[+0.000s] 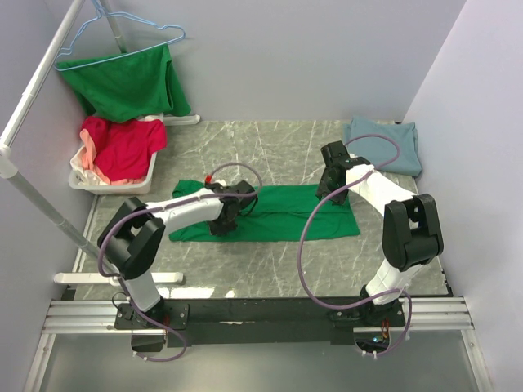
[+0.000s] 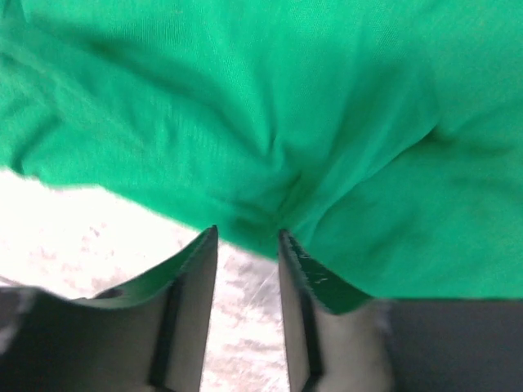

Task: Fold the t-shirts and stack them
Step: Fold the tshirt

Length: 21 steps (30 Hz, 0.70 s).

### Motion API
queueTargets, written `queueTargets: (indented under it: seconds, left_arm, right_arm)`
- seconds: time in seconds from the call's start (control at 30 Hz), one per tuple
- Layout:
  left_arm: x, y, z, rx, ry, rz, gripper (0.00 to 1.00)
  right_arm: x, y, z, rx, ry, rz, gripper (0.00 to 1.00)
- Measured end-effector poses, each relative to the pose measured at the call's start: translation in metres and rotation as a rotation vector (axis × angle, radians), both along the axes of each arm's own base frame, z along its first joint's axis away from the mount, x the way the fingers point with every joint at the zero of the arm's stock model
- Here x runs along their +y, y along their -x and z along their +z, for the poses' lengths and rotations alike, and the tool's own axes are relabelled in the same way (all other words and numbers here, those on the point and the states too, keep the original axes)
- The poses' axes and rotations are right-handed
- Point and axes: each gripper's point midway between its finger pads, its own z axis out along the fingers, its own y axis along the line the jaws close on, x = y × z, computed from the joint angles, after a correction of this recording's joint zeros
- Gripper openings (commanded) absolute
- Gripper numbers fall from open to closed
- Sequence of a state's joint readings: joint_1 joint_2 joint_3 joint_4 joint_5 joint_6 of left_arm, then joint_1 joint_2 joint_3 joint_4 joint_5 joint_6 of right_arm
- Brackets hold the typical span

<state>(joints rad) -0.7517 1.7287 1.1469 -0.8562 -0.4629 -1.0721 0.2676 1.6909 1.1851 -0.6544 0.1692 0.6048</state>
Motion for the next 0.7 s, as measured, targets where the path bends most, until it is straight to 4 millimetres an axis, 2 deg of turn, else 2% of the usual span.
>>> queueTargets:
  seconds: [0.13, 0.23, 0.3, 0.53, 0.6, 0.7]
  left_arm:
    - [0.0, 0.02, -0.007, 0.023, -0.031, 0.005, 0.43]
    - [0.003, 0.023, -0.003, 0.011, -0.058, 0.021, 0.47]
    - [0.006, 0.021, 0.004, -0.011, -0.072, 0.035, 0.52]
    - [0.01, -0.018, 0.055, -0.168, -0.014, 0.097, 0.54]
    - [0.019, -0.034, 0.059, -0.188, -0.002, 0.129, 0.53]
    - [0.039, -0.055, 0.051, -0.177, -0.006, 0.171, 0.52]
  right_arm:
    - [0.001, -0.001, 0.0, -0.002, -0.004, 0.001, 0.52]
    - [0.001, -0.001, 0.0, -0.002, -0.006, 0.003, 0.52]
    - [0.002, -0.001, 0.0, -0.003, -0.007, 0.003, 0.52]
    - [0.008, -0.003, 0.003, -0.009, -0.016, 0.014, 0.52]
    - [0.01, -0.004, 0.004, -0.012, -0.019, 0.019, 0.52]
    - [0.014, -0.005, 0.004, -0.013, -0.021, 0.028, 0.52]
